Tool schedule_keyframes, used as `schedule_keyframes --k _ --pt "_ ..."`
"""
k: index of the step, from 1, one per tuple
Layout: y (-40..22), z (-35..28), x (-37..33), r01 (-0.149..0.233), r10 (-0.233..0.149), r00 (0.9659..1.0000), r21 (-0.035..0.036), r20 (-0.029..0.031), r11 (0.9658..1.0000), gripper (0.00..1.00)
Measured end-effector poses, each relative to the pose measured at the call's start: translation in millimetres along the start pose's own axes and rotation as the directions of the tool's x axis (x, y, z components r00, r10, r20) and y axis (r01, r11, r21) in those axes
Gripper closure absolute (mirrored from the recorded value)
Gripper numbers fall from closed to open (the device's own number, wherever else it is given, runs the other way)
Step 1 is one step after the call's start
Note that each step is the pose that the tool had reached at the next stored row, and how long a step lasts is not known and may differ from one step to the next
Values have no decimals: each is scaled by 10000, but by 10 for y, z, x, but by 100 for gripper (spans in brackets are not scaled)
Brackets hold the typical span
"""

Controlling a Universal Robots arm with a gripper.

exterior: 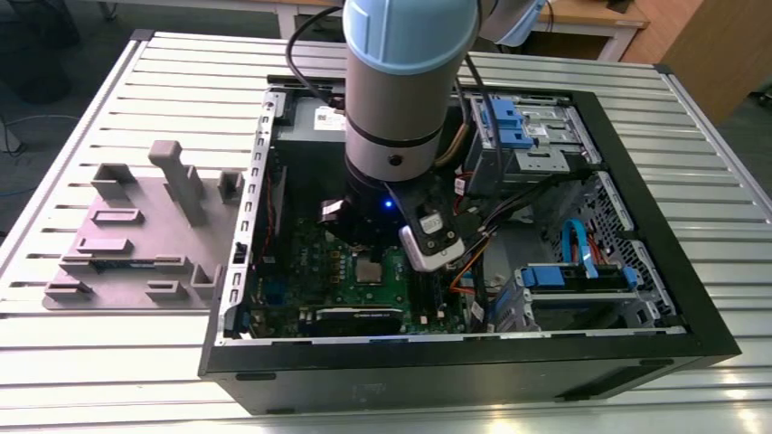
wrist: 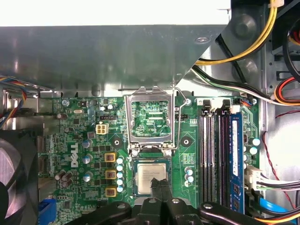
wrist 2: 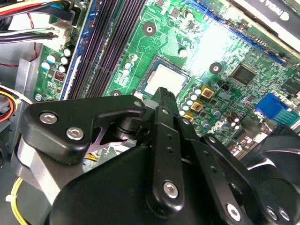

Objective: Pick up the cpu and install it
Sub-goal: 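Close the cpu cover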

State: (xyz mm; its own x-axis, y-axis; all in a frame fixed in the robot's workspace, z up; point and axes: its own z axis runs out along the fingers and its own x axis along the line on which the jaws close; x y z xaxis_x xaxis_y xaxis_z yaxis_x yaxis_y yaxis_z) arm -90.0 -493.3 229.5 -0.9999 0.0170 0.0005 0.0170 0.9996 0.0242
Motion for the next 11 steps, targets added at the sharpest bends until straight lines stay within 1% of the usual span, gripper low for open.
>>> schedule_keyframes --k 3,7,11 --pt "8 3 -24 -1 1 10000 2 0 10000 89" --pt "31 10 -78 1 -1 10000 1 0 10000 89" --pt "68 24 -126 25 -25 10000 3 -1 10000 89"
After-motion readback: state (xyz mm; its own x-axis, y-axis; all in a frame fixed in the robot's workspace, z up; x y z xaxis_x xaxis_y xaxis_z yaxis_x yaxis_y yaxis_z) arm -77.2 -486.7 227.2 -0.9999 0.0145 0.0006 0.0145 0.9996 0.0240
